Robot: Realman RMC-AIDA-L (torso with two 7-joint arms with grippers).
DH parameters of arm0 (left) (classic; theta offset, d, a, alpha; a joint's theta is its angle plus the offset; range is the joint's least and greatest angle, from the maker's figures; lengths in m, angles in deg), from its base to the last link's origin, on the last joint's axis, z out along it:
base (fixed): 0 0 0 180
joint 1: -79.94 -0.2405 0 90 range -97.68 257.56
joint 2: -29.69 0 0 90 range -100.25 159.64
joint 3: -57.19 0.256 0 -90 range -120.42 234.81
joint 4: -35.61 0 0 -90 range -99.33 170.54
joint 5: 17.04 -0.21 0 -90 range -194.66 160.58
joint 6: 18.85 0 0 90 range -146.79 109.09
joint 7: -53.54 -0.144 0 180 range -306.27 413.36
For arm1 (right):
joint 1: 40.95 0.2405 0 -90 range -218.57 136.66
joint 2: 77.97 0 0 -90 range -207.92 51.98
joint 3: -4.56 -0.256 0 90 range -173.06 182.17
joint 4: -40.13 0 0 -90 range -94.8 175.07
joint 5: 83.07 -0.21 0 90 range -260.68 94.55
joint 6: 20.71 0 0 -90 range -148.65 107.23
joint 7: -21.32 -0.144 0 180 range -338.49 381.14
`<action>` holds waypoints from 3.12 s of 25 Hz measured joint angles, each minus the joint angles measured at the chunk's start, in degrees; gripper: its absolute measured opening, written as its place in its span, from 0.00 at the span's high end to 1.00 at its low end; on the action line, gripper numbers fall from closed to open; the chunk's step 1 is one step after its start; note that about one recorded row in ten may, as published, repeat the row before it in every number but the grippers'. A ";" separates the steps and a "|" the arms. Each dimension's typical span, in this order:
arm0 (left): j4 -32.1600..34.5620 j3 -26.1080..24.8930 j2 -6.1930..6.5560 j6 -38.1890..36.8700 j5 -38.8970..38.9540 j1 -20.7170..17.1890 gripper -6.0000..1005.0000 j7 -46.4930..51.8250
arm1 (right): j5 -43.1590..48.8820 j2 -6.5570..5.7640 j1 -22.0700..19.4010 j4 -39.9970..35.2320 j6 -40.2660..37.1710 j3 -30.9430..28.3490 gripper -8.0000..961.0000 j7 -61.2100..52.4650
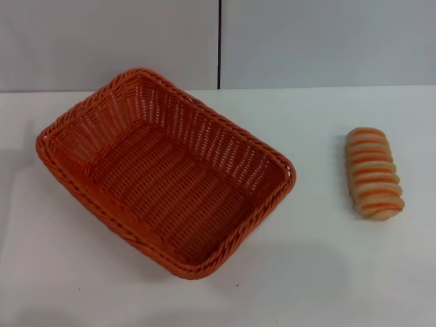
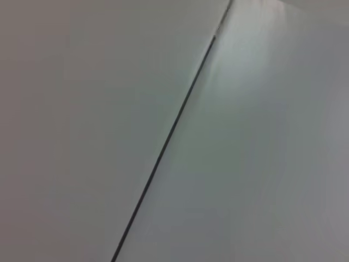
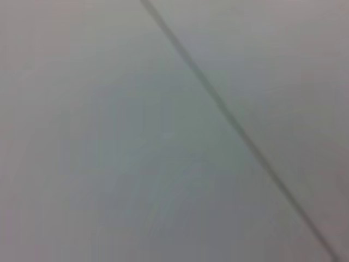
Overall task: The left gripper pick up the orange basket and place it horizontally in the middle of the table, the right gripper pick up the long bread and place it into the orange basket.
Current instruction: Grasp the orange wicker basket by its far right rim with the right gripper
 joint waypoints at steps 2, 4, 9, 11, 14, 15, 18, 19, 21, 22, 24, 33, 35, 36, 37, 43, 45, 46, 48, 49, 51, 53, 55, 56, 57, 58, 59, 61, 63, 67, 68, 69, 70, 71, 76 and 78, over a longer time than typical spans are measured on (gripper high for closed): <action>0.00 0.00 0.00 0.00 0.00 0.00 0.20 0.00 | 0.07 -0.18 -0.24 -0.23 -1.11 1.38 0.99 -0.01; 1.92 2.91 0.16 0.42 -0.04 -0.49 0.20 0.32 | 0.09 -0.30 -0.53 -1.02 -2.44 3.13 0.99 -0.16; 5.14 7.14 0.22 0.62 -0.08 -0.74 0.20 0.61 | 2.01 -0.78 -0.44 -1.73 -2.92 4.20 0.90 -0.79; 8.61 11.93 0.38 1.26 -0.13 -0.91 0.20 1.14 | 3.20 -0.83 -0.45 -1.74 -3.18 4.22 0.85 -0.80; 14.56 17.79 0.98 4.07 -0.12 -1.44 0.20 5.06 | 4.05 -0.84 -0.58 -1.74 -3.50 4.24 0.72 -1.03; 17.69 19.93 1.37 5.98 -0.15 -1.74 0.20 8.34 | 4.13 -0.84 -0.82 -1.74 -3.55 4.25 0.67 -1.90; 25.88 25.72 3.33 11.24 -1.13 -2.44 0.20 18.48 | 4.13 -0.84 -1.18 -1.76 -3.59 4.26 0.55 -2.98; 29.06 27.66 4.41 13.08 -2.42 -2.39 0.20 22.56 | 4.13 -0.85 -1.33 -1.77 -3.63 4.27 0.53 -3.23; 33.26 28.89 6.11 15.40 -6.48 -1.61 0.20 29.37 | 4.13 -0.90 -1.59 -1.77 -3.77 4.29 0.49 -3.50; 35.38 29.08 6.91 16.28 -8.95 -0.94 0.20 33.17 | 4.13 -0.90 -1.66 -1.77 -3.89 4.30 0.47 -3.54; 40.63 28.95 8.20 18.45 -15.51 0.73 0.20 41.32 | 4.28 -0.91 -1.77 -1.77 -4.12 4.31 0.42 -3.60; 60.05 28.89 8.89 22.44 -45.91 9.33 0.21 68.75 | 5.06 -1.01 -1.54 -1.29 -3.77 4.33 0.19 -3.65; 63.76 28.80 8.28 22.48 -52.09 11.10 0.21 72.62 | 5.73 -1.01 -1.47 -1.13 -3.75 4.33 0.19 -3.67; 65.57 28.75 7.88 22.40 -54.96 12.14 0.21 73.73 | 5.73 -1.01 -1.47 -1.13 -3.75 4.33 0.19 -3.67; 66.65 28.77 7.54 22.34 -56.79 12.86 0.21 74.35 | 5.94 -1.02 -1.45 -1.09 -3.75 4.32 0.19 -3.67; 69.50 28.79 6.13 23.36 -64.25 15.78 0.33 75.65 | 6.22 -0.85 -1.66 -1.01 -3.77 4.32 0.19 -3.92; 69.51 28.75 5.88 24.14 -67.10 16.67 0.33 76.11 | 6.22 -0.79 -1.75 -0.97 -3.80 4.32 0.19 -4.46; 69.51 28.75 5.88 24.14 -67.10 16.67 0.33 76.11 | 6.22 -0.79 -1.77 -0.97 -3.81 4.32 0.19 -4.66; 69.51 28.75 5.88 24.14 -67.10 16.67 0.33 76.11 | 6.22 -0.78 -1.82 -0.97 -3.82 4.32 0.19 -5.07; 69.51 28.75 5.88 24.14 -67.10 16.67 0.33 76.11 | 6.22 -0.76 -1.85 -0.97 -3.91 4.32 0.19 -5.13; 69.32 28.99 5.47 25.05 -71.05 17.57 0.33 76.43 | 6.22 -0.72 -1.85 -0.97 -4.10 4.32 0.19 -5.17; 69.32 28.99 5.47 25.05 -71.05 17.57 0.33 76.43 | 6.30 -0.63 -1.68 -0.98 -4.22 4.32 0.19 -5.17; 67.85 29.18 3.38 29.67 -80.87 19.21 0.33 77.46 | 6.49 -0.58 -1.46 -0.98 -4.20 4.32 0.19 -5.17; 67.85 29.18 3.38 29.67 -80.87 19.21 0.34 77.46 | 6.63 -0.58 -1.31 -0.98 -4.10 4.32 0.19 -5.17; 67.85 29.18 3.38 29.67 -80.87 19.21 0.34 77.46 | 6.77 -0.57 -1.20 -0.98 -4.00 4.32 0.19 -5.17; 67.05 29.33 2.53 30.88 -84.46 19.96 0.34 78.01 | 6.88 -0.57 -1.09 -0.97 -3.92 4.32 0.19 -5.17; 67.04 29.56 2.05 31.44 -85.93 20.22 0.34 78.37 | 6.90 -0.57 -1.00 -0.96 -3.83 4.32 0.19 -5.18; 67.04 29.84 1.41 32.02 -87.28 20.52 0.35 78.68 | 6.94 -0.57 -0.92 -0.91 -3.77 4.33 0.19 -5.18; 67.04 30.24 0.99 32.81 -88.42 20.64 0.35 78.83 | 6.96 -0.57 -0.86 -0.89 -3.76 4.32 0.19 -5.18; 65.67 31.46 0.86 34.01 -89.13 21.00 0.36 79.30 | 6.99 -0.61 -0.83 -0.86 -3.73 4.32 0.19 -5.18; 64.70 31.52 0.97 34.15 -89.30 21.34 0.36 79.34 | 6.99 -0.62 -0.82 -0.81 -3.72 4.32 0.19 -5.18; 63.64 31.53 1.14 34.38 -89.66 21.75 0.36 79.40 | 6.99 -0.64 -0.79 -0.69 -3.71 4.31 0.19 -5.18; 63.64 31.53 1.14 34.38 -89.66 21.75 0.36 79.40 | 6.99 -0.77 -0.69 -0.27 -3.69 4.27 0.19 -5.18; 62.68 31.54 1.23 34.61 -90.24 22.14 0.37 79.42 | 6.99 -0.77 -0.69 -0.27 -3.69 4.27 0.19 -5.18; 59.84 31.57 1.30 35.90 -93.24 23.54 0.38 79.77 | 6.99 -0.95 -0.41 0.19 -3.59 4.19 0.19 -5.18; 59.89 31.57 1.20 36.24 -93.65 23.64 0.38 79.97 | 6.99 -0.98 -0.32 0.19 -3.58 4.22 0.19 -5.18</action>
